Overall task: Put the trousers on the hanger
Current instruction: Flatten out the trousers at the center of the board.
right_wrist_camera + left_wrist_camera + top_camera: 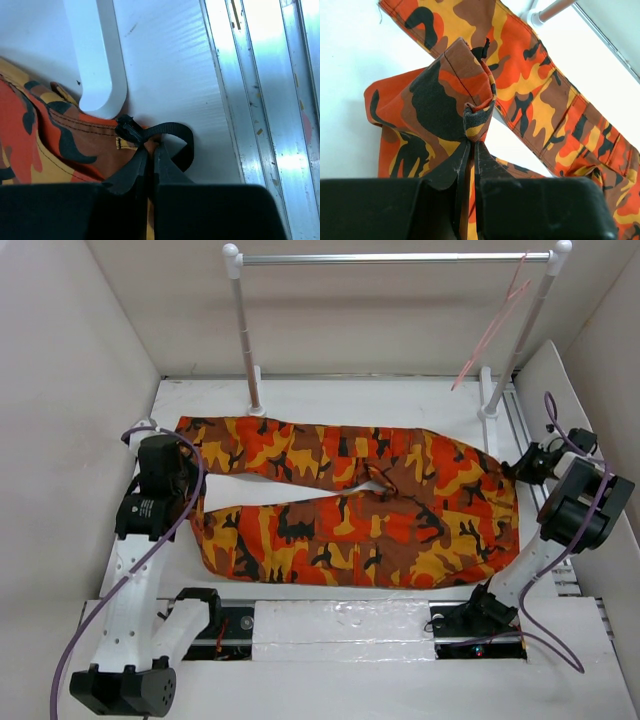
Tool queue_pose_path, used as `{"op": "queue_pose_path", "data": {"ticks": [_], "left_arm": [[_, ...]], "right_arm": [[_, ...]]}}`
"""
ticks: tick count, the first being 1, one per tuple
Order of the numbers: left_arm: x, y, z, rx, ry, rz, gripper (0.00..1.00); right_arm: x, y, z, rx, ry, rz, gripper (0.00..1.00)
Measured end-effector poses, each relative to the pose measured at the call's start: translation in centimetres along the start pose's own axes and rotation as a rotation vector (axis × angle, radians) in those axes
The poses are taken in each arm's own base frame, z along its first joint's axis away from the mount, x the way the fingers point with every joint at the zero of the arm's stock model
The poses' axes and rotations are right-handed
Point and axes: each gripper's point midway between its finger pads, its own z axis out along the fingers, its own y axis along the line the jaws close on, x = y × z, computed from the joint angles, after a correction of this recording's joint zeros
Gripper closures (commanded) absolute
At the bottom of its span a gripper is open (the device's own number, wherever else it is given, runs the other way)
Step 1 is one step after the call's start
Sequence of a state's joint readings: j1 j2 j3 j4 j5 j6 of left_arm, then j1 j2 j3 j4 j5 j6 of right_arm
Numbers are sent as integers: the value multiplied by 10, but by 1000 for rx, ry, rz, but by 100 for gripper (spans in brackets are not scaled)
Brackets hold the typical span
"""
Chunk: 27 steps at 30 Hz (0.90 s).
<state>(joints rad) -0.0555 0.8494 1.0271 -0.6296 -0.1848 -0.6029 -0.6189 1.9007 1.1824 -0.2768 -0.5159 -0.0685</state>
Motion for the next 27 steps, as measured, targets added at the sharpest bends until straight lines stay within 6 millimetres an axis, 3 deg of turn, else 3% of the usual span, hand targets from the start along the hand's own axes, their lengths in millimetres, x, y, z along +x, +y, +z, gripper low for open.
{"op": "queue_pose_path", "data": {"ticks": [3, 6, 10, 12, 14, 16, 18, 19, 23, 27], "left_arm": [[-3, 2, 2, -12, -12, 4, 100], [-4, 5, 4, -34, -22, 11, 100], [-6, 13, 8, -79, -32, 21, 100], [-5, 16, 10, -102, -29, 26, 100], [-4, 19, 11, -120, -23, 31, 100], [-5, 20, 9, -126, -21, 32, 100], [-8, 18, 7, -120, -26, 29, 100], [-9, 17, 6, -116, -30, 27, 100], [-12, 12, 1, -90, -39, 17, 100], [-14, 8, -5, -58, -48, 7, 100]], "right_arm": [[-9, 4, 0, -6, -18, 15, 100], [-43, 7, -6, -6, -67, 18, 99], [-115, 15, -18, -7, -194, -27, 57], [-144, 16, -25, 9, -246, -51, 31], [-165, 14, -32, 34, -284, -78, 27], [-168, 12, -39, 65, -279, -98, 25], [-157, 9, -46, 108, -253, -104, 27], [-142, 9, -51, 127, -234, -101, 28], [-46, 15, -96, 173, -160, -21, 31], [29, -14, -153, 310, -197, 119, 33]]}}
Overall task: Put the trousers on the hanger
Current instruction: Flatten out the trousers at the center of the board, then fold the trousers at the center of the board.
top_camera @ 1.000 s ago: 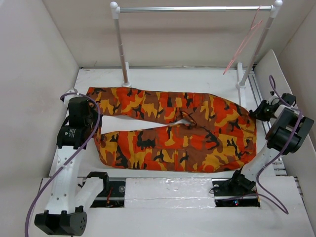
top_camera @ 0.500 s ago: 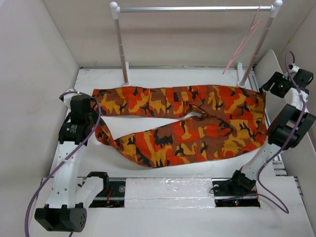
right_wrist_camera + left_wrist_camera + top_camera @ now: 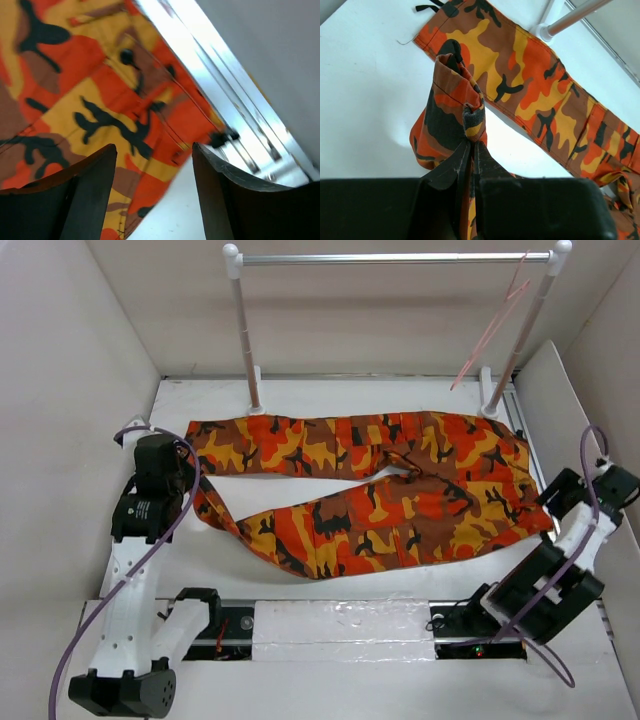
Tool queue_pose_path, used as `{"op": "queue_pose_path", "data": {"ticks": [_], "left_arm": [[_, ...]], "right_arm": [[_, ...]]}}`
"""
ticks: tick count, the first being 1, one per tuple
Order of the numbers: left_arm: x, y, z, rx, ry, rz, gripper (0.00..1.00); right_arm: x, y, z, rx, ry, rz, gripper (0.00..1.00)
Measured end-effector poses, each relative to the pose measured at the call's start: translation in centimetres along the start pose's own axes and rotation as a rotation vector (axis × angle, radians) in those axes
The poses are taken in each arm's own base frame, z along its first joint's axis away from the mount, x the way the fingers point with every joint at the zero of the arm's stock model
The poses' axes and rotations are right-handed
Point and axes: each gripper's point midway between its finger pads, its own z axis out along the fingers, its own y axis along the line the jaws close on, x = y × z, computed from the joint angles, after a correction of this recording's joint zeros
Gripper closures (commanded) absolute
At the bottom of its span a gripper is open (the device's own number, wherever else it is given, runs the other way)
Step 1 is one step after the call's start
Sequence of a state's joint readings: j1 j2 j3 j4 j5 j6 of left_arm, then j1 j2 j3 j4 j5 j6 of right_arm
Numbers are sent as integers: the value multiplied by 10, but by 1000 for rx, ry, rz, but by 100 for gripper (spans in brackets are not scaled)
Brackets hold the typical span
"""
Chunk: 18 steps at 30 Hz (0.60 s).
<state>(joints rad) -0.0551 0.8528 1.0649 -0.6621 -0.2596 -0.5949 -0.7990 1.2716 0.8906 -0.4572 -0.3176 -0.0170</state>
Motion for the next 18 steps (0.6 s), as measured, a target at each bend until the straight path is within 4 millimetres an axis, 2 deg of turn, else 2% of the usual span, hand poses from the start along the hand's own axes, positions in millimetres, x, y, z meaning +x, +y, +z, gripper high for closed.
{"op": "queue_pose_path", "data": {"ticks": [1, 3, 8, 13, 16, 18], "left_arm": [[0, -1, -2, 7, -1, -2, 100], [0, -3, -4, 22, -1, -5, 100], [2, -3, -4, 30, 6, -5, 100], [7, 1, -2, 16, 11, -2, 100], [5, 3, -1, 7, 4, -2, 100], [3, 4, -2, -4, -5, -4, 100]], "right_arm": [[10, -11, -7, 38, -10, 32, 33], [29, -18, -12, 72, -1, 68, 33], [65, -29, 3, 87, 85, 166, 33], [84, -34, 25, 84, 141, 273, 37], [98, -34, 29, 90, 163, 313, 41], [98, -36, 31, 103, 148, 336, 45]]}}
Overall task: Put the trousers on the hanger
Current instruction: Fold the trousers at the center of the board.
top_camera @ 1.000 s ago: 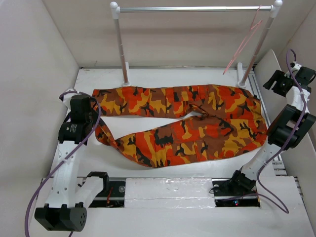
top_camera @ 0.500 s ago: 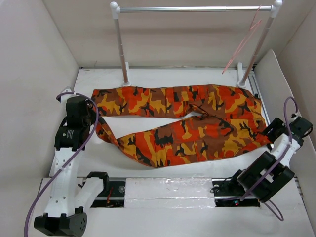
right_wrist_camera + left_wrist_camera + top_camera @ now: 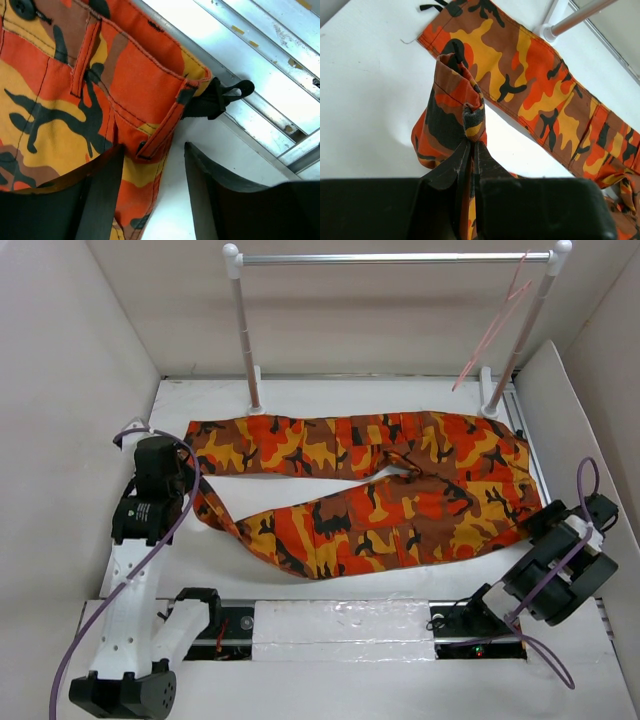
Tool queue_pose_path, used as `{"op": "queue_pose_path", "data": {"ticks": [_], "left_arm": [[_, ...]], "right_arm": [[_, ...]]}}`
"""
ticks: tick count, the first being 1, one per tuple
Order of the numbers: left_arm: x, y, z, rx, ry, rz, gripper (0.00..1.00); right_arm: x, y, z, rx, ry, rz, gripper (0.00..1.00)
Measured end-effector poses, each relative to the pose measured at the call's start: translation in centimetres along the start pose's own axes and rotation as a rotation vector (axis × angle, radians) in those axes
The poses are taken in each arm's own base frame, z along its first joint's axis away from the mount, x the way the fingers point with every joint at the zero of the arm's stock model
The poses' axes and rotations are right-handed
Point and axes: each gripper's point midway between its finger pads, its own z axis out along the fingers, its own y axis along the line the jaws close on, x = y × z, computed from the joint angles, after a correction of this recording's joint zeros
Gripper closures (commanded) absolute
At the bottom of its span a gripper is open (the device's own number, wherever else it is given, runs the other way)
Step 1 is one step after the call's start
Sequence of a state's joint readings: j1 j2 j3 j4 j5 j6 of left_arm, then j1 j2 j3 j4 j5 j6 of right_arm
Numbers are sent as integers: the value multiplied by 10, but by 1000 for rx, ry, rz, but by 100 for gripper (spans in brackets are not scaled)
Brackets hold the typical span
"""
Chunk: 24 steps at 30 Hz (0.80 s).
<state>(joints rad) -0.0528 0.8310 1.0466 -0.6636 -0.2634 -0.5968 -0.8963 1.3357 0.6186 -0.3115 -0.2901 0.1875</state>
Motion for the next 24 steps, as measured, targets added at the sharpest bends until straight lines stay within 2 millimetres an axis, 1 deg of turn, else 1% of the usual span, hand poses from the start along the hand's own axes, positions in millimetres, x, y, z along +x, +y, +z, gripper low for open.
{"op": "queue_pose_path", "data": {"ticks": [1, 2, 3, 4, 5, 8, 10, 11, 13, 16, 18, 20, 22, 24], "left_arm": [[-2, 0, 0, -3, -5, -3, 100], [-4, 0, -1, -6, -12, -6, 100], [-7, 1, -1, -11, -19, -8, 100], [-8, 2, -1, -17, -25, -11, 100], [-10, 4, -1, -24, -33, -13, 100], [-13, 7, 0, -45, -46, -14, 100], [-15, 10, 1, -62, -54, -15, 100], [-17, 10, 2, -72, -56, -15, 100], [-24, 10, 3, -91, -67, -15, 100], [-41, 7, 5, -122, -101, -20, 100], [-51, 5, 8, -142, -124, -23, 100], [-55, 5, 13, -162, -137, -24, 100], [-56, 7, 21, -190, -141, -19, 100], [-56, 8, 34, -224, -138, -13, 100]], "right_arm": [[-1, -1, 1, 4, -5, 10, 48], [-3, -2, 3, 6, -10, 19, 71], [-4, -3, 4, 7, -11, 21, 85], [-4, -3, 6, 11, -5, 34, 94], [-3, -5, 9, 17, 6, 42, 100], [-4, -8, 9, 31, 12, 38, 100], [-3, -9, 3, 40, 19, 13, 100], [-3, -10, -4, 52, 14, -5, 100], [-6, -7, -28, 74, -22, -57, 100], [-21, 6, -68, 105, -120, -159, 100], [-30, 14, -82, 104, -149, -197, 100], [-41, 18, -88, 118, -148, -218, 100], [-52, 25, -86, 136, -107, -246, 100], [-70, 41, -80, 146, -84, -290, 100]]}}
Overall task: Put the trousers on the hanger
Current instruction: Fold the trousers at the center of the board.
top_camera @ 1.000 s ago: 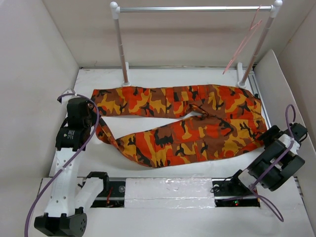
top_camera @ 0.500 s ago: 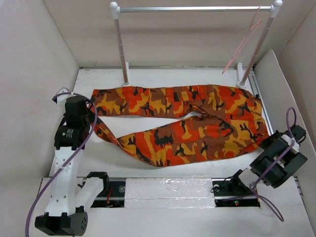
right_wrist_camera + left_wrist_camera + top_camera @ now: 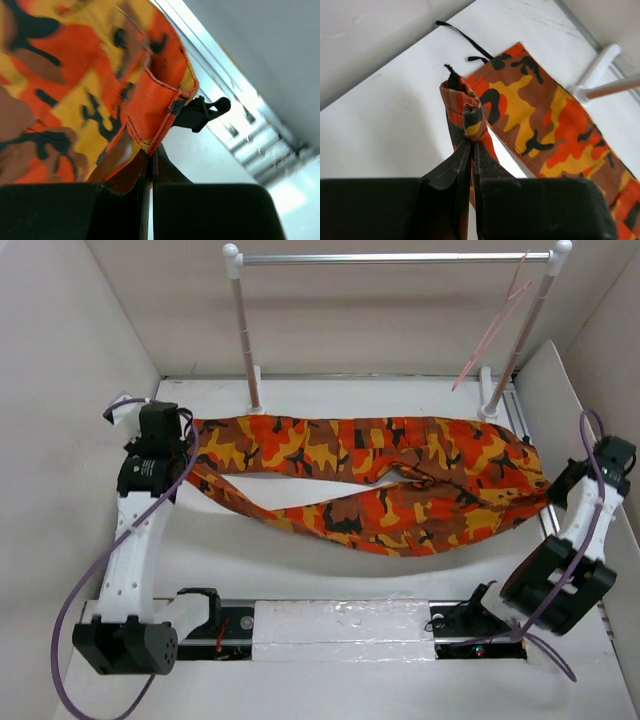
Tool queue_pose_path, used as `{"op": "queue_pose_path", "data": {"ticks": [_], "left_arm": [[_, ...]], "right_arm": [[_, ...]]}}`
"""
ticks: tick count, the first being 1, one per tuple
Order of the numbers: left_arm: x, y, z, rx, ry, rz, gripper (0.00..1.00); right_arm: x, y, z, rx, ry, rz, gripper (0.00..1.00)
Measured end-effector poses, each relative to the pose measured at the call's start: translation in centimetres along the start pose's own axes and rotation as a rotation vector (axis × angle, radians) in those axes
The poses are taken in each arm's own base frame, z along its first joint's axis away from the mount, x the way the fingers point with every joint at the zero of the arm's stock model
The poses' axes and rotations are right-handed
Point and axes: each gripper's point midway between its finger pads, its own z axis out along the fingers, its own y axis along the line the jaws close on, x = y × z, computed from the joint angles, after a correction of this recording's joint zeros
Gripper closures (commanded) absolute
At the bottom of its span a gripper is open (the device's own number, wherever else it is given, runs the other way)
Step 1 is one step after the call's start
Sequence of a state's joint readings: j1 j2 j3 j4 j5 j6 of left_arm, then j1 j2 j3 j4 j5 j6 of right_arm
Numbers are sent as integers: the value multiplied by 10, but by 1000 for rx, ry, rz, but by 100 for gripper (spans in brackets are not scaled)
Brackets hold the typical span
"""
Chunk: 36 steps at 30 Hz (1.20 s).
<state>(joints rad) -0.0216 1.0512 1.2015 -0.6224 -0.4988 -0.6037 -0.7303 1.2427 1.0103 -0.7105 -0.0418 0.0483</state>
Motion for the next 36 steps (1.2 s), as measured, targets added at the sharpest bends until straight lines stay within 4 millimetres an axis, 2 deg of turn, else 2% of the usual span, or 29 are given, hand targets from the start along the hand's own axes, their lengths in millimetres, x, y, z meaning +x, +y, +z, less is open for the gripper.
{"op": "queue_pose_path", "data": {"ticks": [6, 9, 11, 14, 16, 20, 24, 25, 26, 27, 29, 30, 31, 33, 36], "left_arm": [[19, 4, 50, -153, 34, 69, 100], [19, 14, 75, -241, 55, 78, 100], [15, 27, 92, -303, 63, 65, 100], [10, 44, 113, -382, 76, 53, 100], [6, 45, 123, -410, 82, 57, 100], [-17, 13, 149, -384, 64, 53, 100], [-40, -36, 204, -345, 44, 44, 100], [-40, -48, 223, -334, 44, 52, 100], [-38, -59, 240, -319, 46, 59, 100], [-33, -67, 258, -303, 50, 66, 94], [-8, -69, 286, -290, 99, 98, 69], [8, -63, 295, -297, 141, 123, 35], [23, -56, 303, -310, 183, 148, 20], [44, -42, 314, -336, 244, 176, 4], [54, -28, 317, -361, 288, 186, 3]], "right_arm": [[-78, 65, 19, -56, -44, -138, 100], [-104, 100, 39, -91, -55, -187, 100], [-110, 121, 56, -117, -45, -209, 100], [-113, 142, 80, -142, -17, -228, 100], [-115, 153, 94, -168, 3, -230, 100], [-134, 177, 109, -231, 1, -221, 100], [-184, 215, 126, -307, -81, -206, 100], [-194, 225, 131, -330, -100, -201, 94], [-203, 236, 135, -356, -122, -197, 63], [-208, 246, 142, -379, -136, -190, 47], [-210, 254, 159, -396, -149, -183, 32], [-208, 253, 167, -399, -141, -173, 30], [-204, 251, 174, -406, -127, -161, 29], [-191, 243, 187, -402, -90, -144, 27], [-161, 231, 190, -393, -37, -136, 27]]}}
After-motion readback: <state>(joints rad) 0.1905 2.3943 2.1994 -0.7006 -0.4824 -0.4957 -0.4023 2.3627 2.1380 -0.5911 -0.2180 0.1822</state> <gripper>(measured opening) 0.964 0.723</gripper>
